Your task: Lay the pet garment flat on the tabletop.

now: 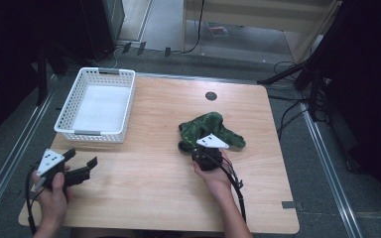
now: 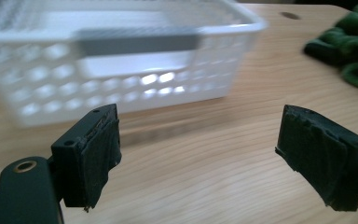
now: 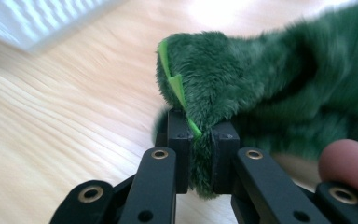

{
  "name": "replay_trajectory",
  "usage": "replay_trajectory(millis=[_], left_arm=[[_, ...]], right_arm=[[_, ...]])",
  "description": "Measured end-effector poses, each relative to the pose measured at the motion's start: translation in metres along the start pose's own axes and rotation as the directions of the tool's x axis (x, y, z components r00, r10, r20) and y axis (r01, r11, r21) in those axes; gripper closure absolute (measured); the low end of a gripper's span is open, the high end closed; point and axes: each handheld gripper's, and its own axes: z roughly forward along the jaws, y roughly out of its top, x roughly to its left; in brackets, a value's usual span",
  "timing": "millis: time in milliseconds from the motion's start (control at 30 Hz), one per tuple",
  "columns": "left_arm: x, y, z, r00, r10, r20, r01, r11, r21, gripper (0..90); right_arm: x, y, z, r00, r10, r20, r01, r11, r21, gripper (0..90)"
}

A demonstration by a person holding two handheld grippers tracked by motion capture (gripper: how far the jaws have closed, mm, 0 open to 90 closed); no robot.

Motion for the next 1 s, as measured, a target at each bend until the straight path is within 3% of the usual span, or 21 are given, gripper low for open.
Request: replay_trajectory(millis=[33, 133, 167, 233, 267, 333, 367, 400, 433, 500, 533, 567, 600, 667, 733, 767, 900, 967, 1000], left_arm=[[0.000, 0.000, 0.000, 1.0000, 0.000, 0.000, 0.000, 1.0000, 0.000, 13.7], [-0.034, 0.014, 0.012, 0.9930, 0.065, 0.098, -0.065, 0.9979, -0.002, 13.7], [-0.049, 0.019, 0.018, 0.9855, 0.097, 0.139, -0.097, 0.9952, -0.003, 13.7], [-0.069, 0.025, 0.028, 0.9738, 0.130, 0.187, -0.131, 0.9913, -0.002, 13.7], [-0.079, 0.028, 0.034, 0.9678, 0.134, 0.213, -0.138, 0.9905, 0.002, 13.7], [-0.098, 0.031, 0.043, 0.9532, 0.132, 0.272, -0.141, 0.9900, 0.012, 13.7], [-0.106, 0.031, 0.046, 0.9423, 0.140, 0.304, -0.149, 0.9888, 0.007, 13.6], [-0.113, 0.031, 0.047, 0.9292, 0.154, 0.336, -0.163, 0.9866, -0.001, 13.6], [-0.120, 0.031, 0.049, 0.9178, 0.166, 0.361, -0.176, 0.9844, -0.004, 12.8], [-0.128, 0.033, 0.050, 0.9008, 0.185, 0.393, -0.199, 0.9801, -0.007, 11.5], [-0.131, 0.035, 0.049, 0.8992, 0.190, 0.394, -0.199, 0.9799, -0.020, 10.3], [-0.132, 0.037, 0.049, 0.8991, 0.191, 0.394, -0.195, 0.9803, -0.030, 10.2], [-0.134, 0.040, 0.048, 0.8999, 0.192, 0.391, -0.193, 0.9805, -0.039, 10.2], [-0.137, 0.044, 0.048, 0.9002, 0.211, 0.381, -0.205, 0.9771, -0.057, 10.8], [-0.137, 0.045, 0.046, 0.9001, 0.218, 0.377, -0.205, 0.9759, -0.075, 18.1], [-0.136, 0.046, 0.041, 0.9032, 0.230, 0.362, -0.205, 0.9729, -0.107, 24.4], [-0.130, 0.049, 0.038, 0.9087, 0.223, 0.353, -0.194, 0.9741, -0.116, 61.3], [-0.123, 0.049, 0.040, 0.9032, 0.208, 0.375, -0.188, 0.9781, -0.090, 80.2], [-0.119, 0.048, 0.042, 0.9014, 0.175, 0.396, -0.159, 0.9846, -0.072, 80.2]], right_arm=[[0.000, 0.000, 0.000, 1.0000, 0.000, 0.000, 0.000, 1.000, 0.000, 83.6], [0.005, 0.013, -0.020, 0.9994, 0.012, -0.033, -0.014, 0.999, -0.050, 83.5], [0.010, 0.024, -0.037, 0.9971, 0.023, -0.073, -0.030, 0.995, -0.094, 83.3], [0.013, 0.027, -0.042, 0.9966, 0.025, -0.079, -0.033, 0.994, -0.105, 83.2], [0.019, 0.035, -0.055, 0.9934, 0.033, -0.110, -0.047, 0.990, -0.132, 83.1], [0.023, 0.038, -0.061, 0.9905, 0.038, -0.132, -0.056, 0.989, -0.139, 83.1], [0.032, 0.042, -0.071, 0.9846, 0.037, -0.171, -0.063, 0.987, -0.149, 83.1], [0.032, 0.042, -0.071, 0.9846, 0.037, -0.171, -0.063, 0.987, -0.149, 83.1], [0.041, 0.046, -0.077, 0.9784, 0.013, -0.207, -0.046, 0.987, -0.157, 82.8], [0.045, 0.047, -0.080, 0.9742, 0.006, -0.226, -0.043, 0.987, -0.158, 82.7], [0.049, 0.048, -0.082, 0.9691, 0.006, -0.247, -0.046, 0.987, -0.156, 82.7], [0.054, 0.051, -0.084, 0.9563, 0.013, -0.292, -0.060, 0.986, -0.153, 82.7], [0.054, 0.051, -0.084, 0.9563, 0.013, -0.292, -0.060, 0.986, -0.153, 82.7], [0.059, 0.053, -0.086, 0.9368, 0.022, -0.349, -0.076, 0.987, -0.142, 82.7], [0.068, 0.055, -0.089, 0.9250, -0.017, -0.380, -0.041, 0.989, -0.145, 82.3], [0.071, 0.056, -0.090, 0.9222, -0.036, -0.385, -0.022, 0.989, -0.147, 82.1], [0.075, 0.054, -0.088, 0.9157, -0.038, -0.400, -0.020, 0.990, -0.138, 80.3], [0.075, 0.052, -0.082, 0.9188, -0.028, -0.394, -0.022, 0.992, -0.121, 74.2], [0.075, 0.052, -0.082, 0.9188, -0.028, -0.394, -0.022, 0.992, -0.121, 74.2]])
